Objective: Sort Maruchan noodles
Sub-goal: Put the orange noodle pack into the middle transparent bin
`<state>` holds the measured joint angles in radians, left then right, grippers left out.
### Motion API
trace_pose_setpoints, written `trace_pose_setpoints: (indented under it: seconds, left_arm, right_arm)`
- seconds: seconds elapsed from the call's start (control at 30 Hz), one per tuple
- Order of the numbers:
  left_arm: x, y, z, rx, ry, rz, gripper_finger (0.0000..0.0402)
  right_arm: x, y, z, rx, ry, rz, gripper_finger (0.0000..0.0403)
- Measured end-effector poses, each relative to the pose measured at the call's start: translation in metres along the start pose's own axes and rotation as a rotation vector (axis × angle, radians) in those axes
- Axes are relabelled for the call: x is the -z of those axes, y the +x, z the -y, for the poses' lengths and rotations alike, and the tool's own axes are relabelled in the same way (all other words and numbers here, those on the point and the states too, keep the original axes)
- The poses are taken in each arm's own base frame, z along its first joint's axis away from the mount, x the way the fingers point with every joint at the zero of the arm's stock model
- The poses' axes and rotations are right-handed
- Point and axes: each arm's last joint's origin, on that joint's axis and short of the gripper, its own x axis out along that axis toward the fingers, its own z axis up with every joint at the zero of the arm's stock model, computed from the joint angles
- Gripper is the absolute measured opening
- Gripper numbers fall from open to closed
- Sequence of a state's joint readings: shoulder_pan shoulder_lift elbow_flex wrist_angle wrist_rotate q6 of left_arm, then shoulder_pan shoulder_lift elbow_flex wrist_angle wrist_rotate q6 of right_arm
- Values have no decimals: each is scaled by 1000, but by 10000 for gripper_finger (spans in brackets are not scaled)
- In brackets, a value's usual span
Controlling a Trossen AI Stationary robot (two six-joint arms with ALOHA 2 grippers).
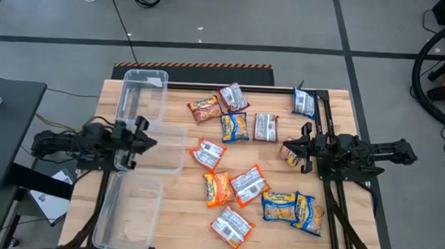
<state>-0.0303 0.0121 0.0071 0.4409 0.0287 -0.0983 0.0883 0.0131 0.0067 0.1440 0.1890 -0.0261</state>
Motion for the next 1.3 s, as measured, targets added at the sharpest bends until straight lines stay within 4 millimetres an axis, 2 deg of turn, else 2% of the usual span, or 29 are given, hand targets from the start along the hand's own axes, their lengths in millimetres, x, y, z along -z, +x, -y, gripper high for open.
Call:
trace_pose_setpoints:
  seconds: [0.2, 0.37, 0.63, 0.8, 0.93, 1.07, 1.17, 1.3]
  left_arm:
    - [-16, 4, 0, -39, 1, 60, 23]
    - [-28, 25, 1, -50, 4, -24, 23]
    - [-32, 89, 2, -61, -18, -236, 23]
    - [-29, 130, 11, -26, -38, -391, 23]
    - [-27, 160, 25, 17, -22, -491, 23]
    - [-19, 187, 42, -14, 21, -600, 23]
    - [-15, 213, 59, -19, 101, -665, 23]
    - [2, 243, 77, -20, 205, -797, 26]
  right_arm:
    - [0, 0, 0, 0, 0, 0, 30]
    - [0, 0, 0, -1, 0, 1, 30]
    - [0, 0, 0, -1, 0, 1, 30]
    - [0, 0, 0, -1, 0, 1, 30]
    - [0, 0, 0, -1, 0, 1, 30]
    - [0, 0, 0, -1, 0, 1, 30]
    - [0, 0, 0, -1, 0, 1, 30]
    - [0, 0, 0, -1, 0, 1, 30]
